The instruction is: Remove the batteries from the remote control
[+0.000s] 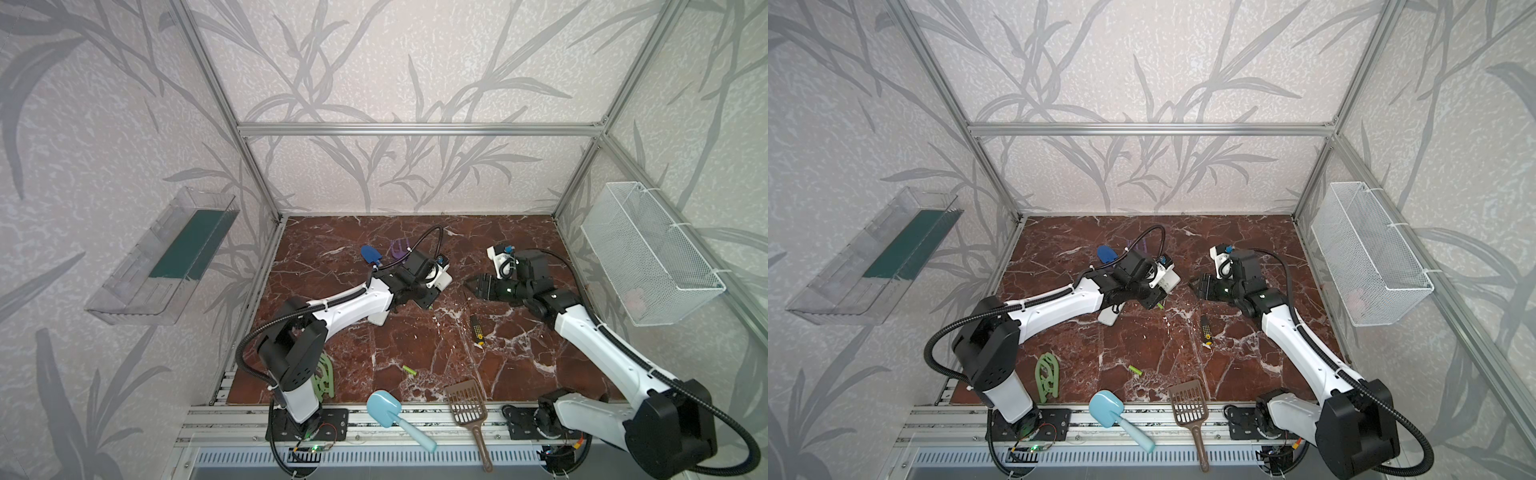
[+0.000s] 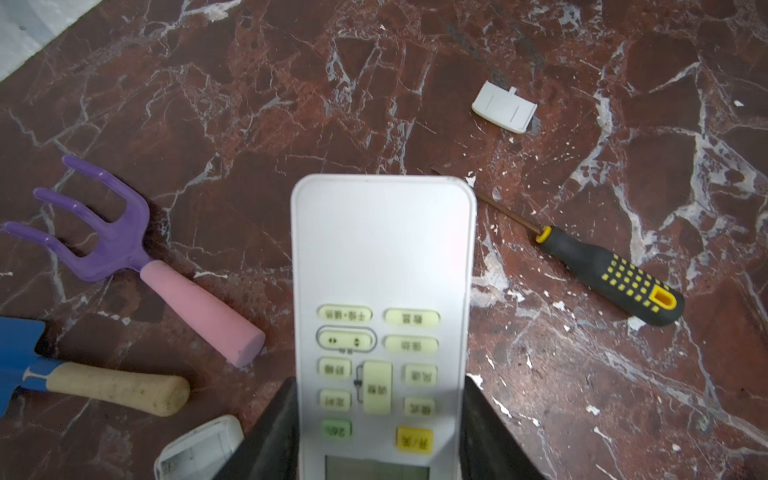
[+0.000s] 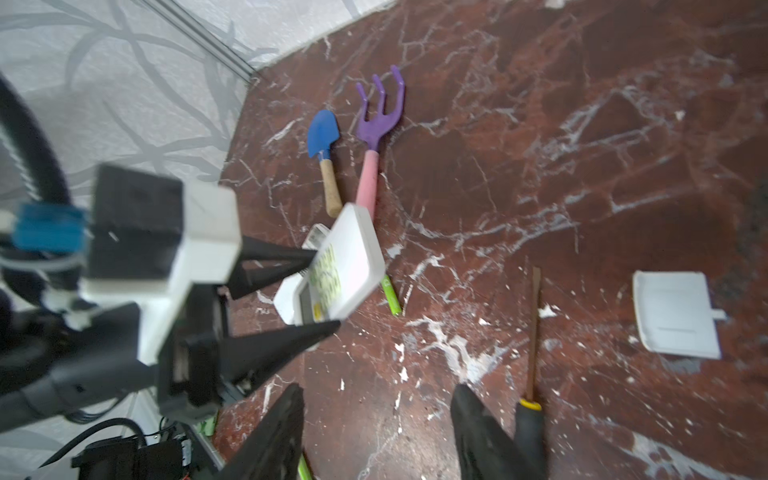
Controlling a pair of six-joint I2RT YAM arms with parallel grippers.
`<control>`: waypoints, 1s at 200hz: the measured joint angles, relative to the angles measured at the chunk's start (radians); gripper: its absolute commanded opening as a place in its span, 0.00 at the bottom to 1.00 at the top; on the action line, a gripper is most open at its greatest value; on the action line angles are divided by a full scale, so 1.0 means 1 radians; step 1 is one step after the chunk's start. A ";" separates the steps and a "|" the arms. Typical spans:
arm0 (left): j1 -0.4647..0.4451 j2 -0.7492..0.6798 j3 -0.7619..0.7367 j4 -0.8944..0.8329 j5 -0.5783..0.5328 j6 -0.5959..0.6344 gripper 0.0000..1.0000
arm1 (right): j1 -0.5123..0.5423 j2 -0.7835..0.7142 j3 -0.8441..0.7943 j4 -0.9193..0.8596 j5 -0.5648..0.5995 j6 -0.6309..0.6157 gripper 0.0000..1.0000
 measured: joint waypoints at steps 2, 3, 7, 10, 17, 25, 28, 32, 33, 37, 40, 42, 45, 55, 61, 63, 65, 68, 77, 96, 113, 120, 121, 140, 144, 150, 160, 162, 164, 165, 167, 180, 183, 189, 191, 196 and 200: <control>-0.001 -0.007 -0.010 0.004 0.000 0.000 0.39 | 0.000 0.003 0.004 0.002 -0.005 0.000 0.59; -0.002 -0.010 -0.013 0.005 0.001 0.000 0.39 | 0.000 0.005 0.006 0.003 -0.008 -0.001 0.59; -0.005 -0.024 -0.033 0.016 0.000 0.000 0.39 | 0.000 0.013 0.014 0.005 -0.021 -0.004 0.60; -0.007 -0.036 -0.049 0.024 0.000 0.000 0.39 | 0.000 0.017 0.019 0.007 -0.027 -0.005 0.60; -0.012 -0.060 -0.077 0.040 -0.002 0.000 0.39 | 0.000 0.030 0.031 0.009 -0.045 -0.009 0.60; -0.018 -0.082 -0.102 0.056 -0.004 0.000 0.39 | 0.000 0.046 0.042 0.012 -0.066 -0.013 0.61; -0.019 -0.092 -0.111 0.064 -0.005 0.000 0.39 | 0.000 0.051 0.045 0.012 -0.073 -0.014 0.61; -0.023 -0.103 -0.122 0.074 -0.007 0.001 0.39 | 0.000 0.060 0.050 0.012 -0.084 -0.016 0.61; -0.024 -0.105 -0.124 0.074 -0.007 0.001 0.39 | 0.000 0.062 0.051 0.012 -0.087 -0.016 0.61; -0.025 -0.115 -0.132 0.084 -0.008 0.001 0.39 | 0.000 0.068 0.054 0.012 -0.093 -0.018 0.61; -0.028 -0.123 -0.138 0.091 -0.010 0.001 0.39 | 0.000 0.075 0.058 0.011 -0.102 -0.019 0.61; -0.029 -0.126 -0.141 0.095 -0.011 0.001 0.39 | 0.000 0.079 0.060 0.011 -0.106 -0.020 0.61; -0.030 -0.133 -0.145 0.101 -0.012 0.002 0.39 | 0.002 0.085 0.063 0.011 -0.111 -0.022 0.61; -0.035 -0.151 -0.156 0.118 -0.016 0.002 0.39 | 0.008 0.103 0.070 0.011 -0.126 -0.028 0.61; -0.037 -0.160 -0.158 0.126 -0.018 0.003 0.39 | 0.014 0.112 0.072 0.011 -0.131 -0.031 0.61; -0.039 -0.163 -0.159 0.129 -0.018 0.003 0.39 | 0.015 0.115 0.073 0.010 -0.133 -0.032 0.62; -0.040 -0.166 -0.160 0.132 -0.019 0.003 0.39 | 0.017 0.117 0.074 0.009 -0.134 -0.033 0.62; -0.041 -0.170 -0.160 0.137 -0.020 0.003 0.39 | 0.020 0.122 0.076 0.008 -0.135 -0.034 0.62; -0.044 -0.178 -0.160 0.147 -0.024 0.005 0.39 | 0.033 0.133 0.080 0.008 -0.141 -0.037 0.62; -0.051 -0.183 -0.160 0.165 -0.033 0.010 0.39 | 0.063 0.148 0.083 0.009 -0.151 -0.039 0.62; -0.056 -0.183 -0.160 0.167 -0.041 0.012 0.39 | 0.085 0.159 0.084 0.011 -0.157 -0.039 0.61; -0.058 -0.183 -0.160 0.169 -0.044 0.013 0.39 | 0.090 0.165 0.087 0.011 -0.158 -0.038 0.60; -0.058 -0.183 -0.160 0.169 -0.045 0.013 0.39 | 0.090 0.165 0.087 0.011 -0.158 -0.038 0.60; -0.063 -0.183 -0.160 0.173 -0.051 0.020 0.39 | 0.096 0.183 0.102 0.017 -0.159 -0.035 0.57; -0.063 -0.183 -0.160 0.175 -0.053 0.021 0.39 | 0.096 0.185 0.105 0.018 -0.160 -0.034 0.57; -0.064 -0.183 -0.161 0.177 -0.054 0.024 0.39 | 0.096 0.190 0.108 0.019 -0.159 -0.032 0.55; -0.068 -0.183 -0.163 0.181 -0.061 0.027 0.39 | 0.097 0.197 0.113 0.024 -0.159 -0.032 0.53; -0.068 -0.183 -0.163 0.181 -0.061 0.028 0.39 | 0.097 0.198 0.114 0.024 -0.159 -0.033 0.52; -0.068 -0.183 -0.163 0.181 -0.063 0.029 0.39 | 0.097 0.200 0.115 0.026 -0.159 -0.031 0.52; -0.069 -0.183 -0.163 0.182 -0.064 0.029 0.39 | 0.097 0.201 0.115 0.026 -0.159 -0.032 0.51; -0.069 -0.183 -0.164 0.182 -0.064 0.029 0.39 | 0.097 0.201 0.116 0.028 -0.159 -0.032 0.50; -0.073 -0.183 -0.167 0.184 -0.072 0.034 0.39 | 0.097 0.209 0.119 0.032 -0.159 -0.033 0.46; -0.074 -0.183 -0.167 0.184 -0.073 0.035 0.39 | 0.097 0.212 0.121 0.032 -0.159 -0.029 0.46; -0.076 -0.183 -0.169 0.184 -0.075 0.037 0.39 | 0.097 0.218 0.127 0.032 -0.160 -0.031 0.43; -0.076 -0.183 -0.169 0.185 -0.076 0.037 0.39 | 0.097 0.219 0.129 0.032 -0.159 -0.031 0.42; -0.078 -0.183 -0.170 0.184 -0.077 0.039 0.39 | 0.097 0.224 0.134 0.034 -0.160 -0.029 0.40; -0.080 -0.184 -0.171 0.185 -0.080 0.042 0.39 | 0.097 0.227 0.137 0.035 -0.159 -0.032 0.38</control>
